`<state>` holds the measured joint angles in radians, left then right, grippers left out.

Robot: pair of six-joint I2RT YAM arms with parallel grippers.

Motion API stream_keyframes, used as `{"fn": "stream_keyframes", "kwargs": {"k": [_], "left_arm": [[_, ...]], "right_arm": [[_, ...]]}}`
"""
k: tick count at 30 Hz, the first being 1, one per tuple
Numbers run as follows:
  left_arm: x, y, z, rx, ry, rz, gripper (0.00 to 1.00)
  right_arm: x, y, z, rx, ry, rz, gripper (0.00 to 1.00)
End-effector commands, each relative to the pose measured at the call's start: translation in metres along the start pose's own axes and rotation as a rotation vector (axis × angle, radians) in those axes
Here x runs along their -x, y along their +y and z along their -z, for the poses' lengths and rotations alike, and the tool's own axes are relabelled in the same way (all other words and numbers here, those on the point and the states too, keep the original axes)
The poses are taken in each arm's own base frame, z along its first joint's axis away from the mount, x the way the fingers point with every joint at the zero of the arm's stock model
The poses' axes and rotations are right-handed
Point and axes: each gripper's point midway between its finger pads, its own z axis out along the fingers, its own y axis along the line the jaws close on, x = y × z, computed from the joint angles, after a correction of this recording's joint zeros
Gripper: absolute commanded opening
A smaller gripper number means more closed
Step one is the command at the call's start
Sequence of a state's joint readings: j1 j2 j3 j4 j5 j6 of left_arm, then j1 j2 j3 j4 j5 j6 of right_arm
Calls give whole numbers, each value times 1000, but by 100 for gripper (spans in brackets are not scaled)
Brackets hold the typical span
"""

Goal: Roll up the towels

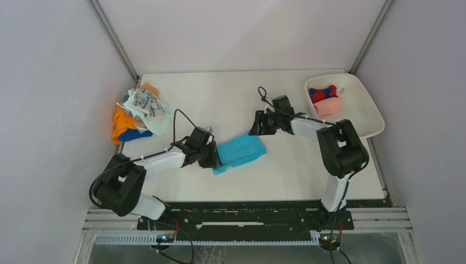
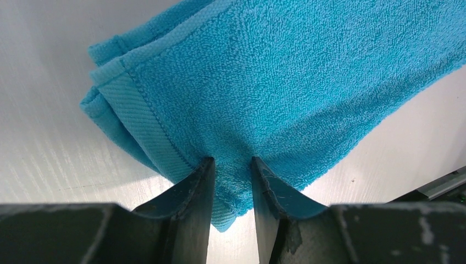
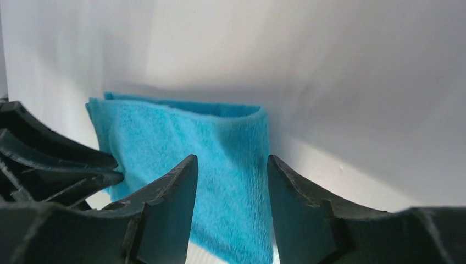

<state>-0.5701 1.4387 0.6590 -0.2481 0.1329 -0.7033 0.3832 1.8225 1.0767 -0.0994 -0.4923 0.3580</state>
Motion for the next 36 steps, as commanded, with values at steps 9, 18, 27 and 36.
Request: {"fn": "stream_keyframes", "kwargs": {"k": [9,18,27,36], "left_arm": [[-38,42,0,147,128,-27,37],[-40,40,-2,135,131,-24,38],[-23,23,-6,89,102,-20,39],[-22,21,-9,83,106,-20,40]], "right_arm": [[23,-48,-17,-72,-18,-132,10],[21,-59,-12,-74,-9,-176,23],[14,-17,31,12,-61,-155,49],[-49,-13,38,97,32,-227,52]]}}
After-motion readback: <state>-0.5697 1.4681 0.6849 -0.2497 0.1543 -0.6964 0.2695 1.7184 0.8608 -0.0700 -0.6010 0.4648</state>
